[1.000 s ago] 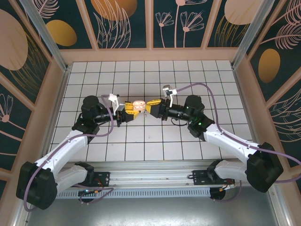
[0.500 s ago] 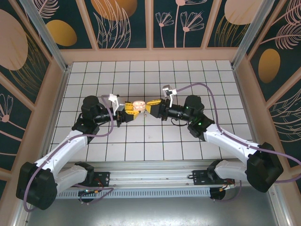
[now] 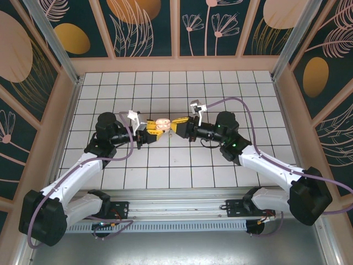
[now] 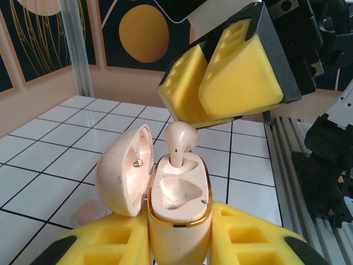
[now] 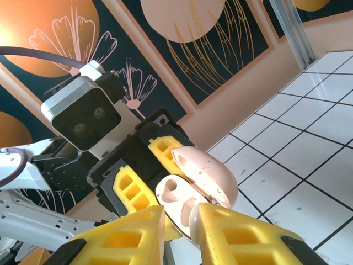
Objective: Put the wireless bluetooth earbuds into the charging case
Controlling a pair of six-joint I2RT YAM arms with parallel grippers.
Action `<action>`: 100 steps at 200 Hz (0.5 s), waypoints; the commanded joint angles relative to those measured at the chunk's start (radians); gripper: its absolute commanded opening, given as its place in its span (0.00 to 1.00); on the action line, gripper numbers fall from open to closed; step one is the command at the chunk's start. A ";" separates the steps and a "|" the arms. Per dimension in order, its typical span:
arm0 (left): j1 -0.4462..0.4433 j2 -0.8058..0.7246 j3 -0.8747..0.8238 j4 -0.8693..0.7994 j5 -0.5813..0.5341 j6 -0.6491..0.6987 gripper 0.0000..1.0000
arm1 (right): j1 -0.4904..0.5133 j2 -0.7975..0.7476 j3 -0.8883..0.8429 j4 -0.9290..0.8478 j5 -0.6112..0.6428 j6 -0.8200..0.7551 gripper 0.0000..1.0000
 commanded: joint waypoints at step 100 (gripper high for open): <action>-0.006 -0.019 0.014 0.005 0.001 0.033 0.25 | -0.016 -0.113 0.016 -0.076 0.000 -0.001 0.40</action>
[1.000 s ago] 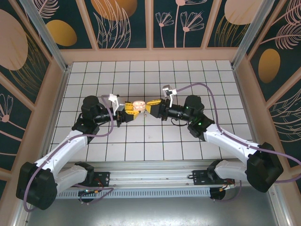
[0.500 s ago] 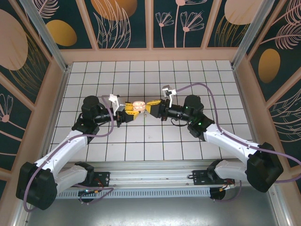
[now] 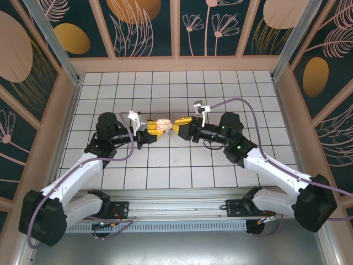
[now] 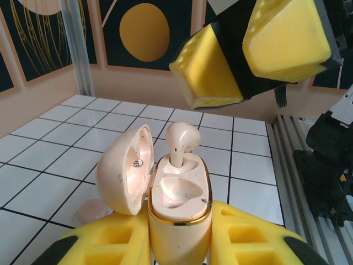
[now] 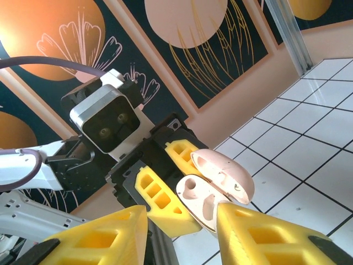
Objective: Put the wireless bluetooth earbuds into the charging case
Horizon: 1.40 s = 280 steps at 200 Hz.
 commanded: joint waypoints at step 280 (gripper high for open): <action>-0.003 -0.033 0.017 0.001 0.002 0.033 0.24 | 0.035 0.112 0.095 0.014 -0.094 -0.003 0.22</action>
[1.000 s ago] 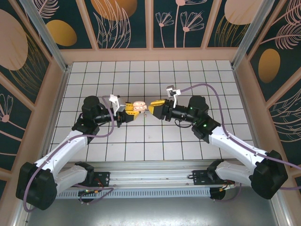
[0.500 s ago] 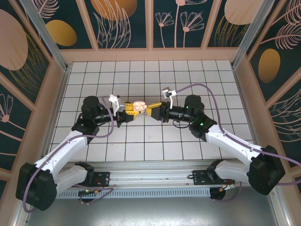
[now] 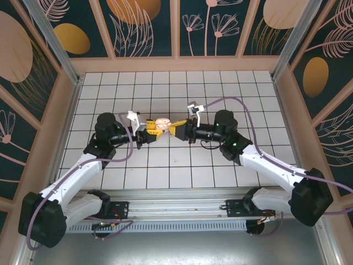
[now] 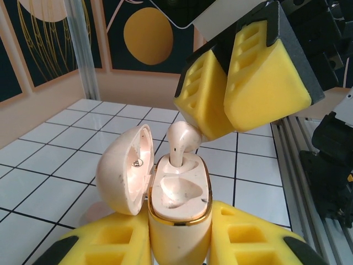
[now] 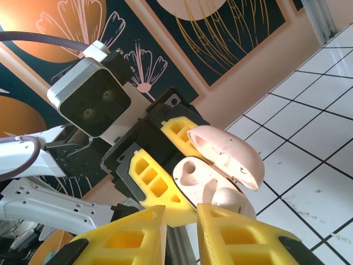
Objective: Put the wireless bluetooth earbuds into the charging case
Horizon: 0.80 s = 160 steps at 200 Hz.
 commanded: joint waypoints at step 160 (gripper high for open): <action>-0.003 -0.014 0.015 -0.001 0.019 0.021 0.24 | -0.020 -0.111 -0.024 -0.001 0.028 -0.024 0.31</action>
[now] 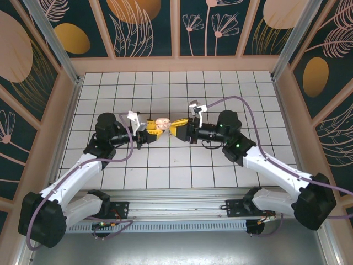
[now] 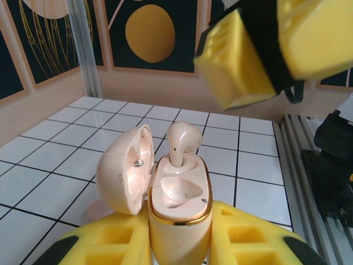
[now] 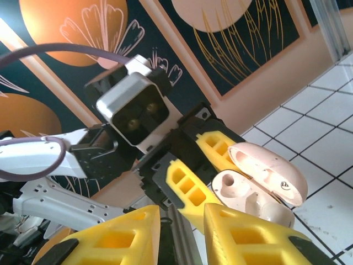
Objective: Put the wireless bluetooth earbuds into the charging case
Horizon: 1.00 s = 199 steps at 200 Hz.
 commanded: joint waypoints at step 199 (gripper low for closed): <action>-0.004 -0.018 0.016 0.011 0.026 0.015 0.24 | -0.007 0.083 0.012 0.070 -0.048 0.031 0.31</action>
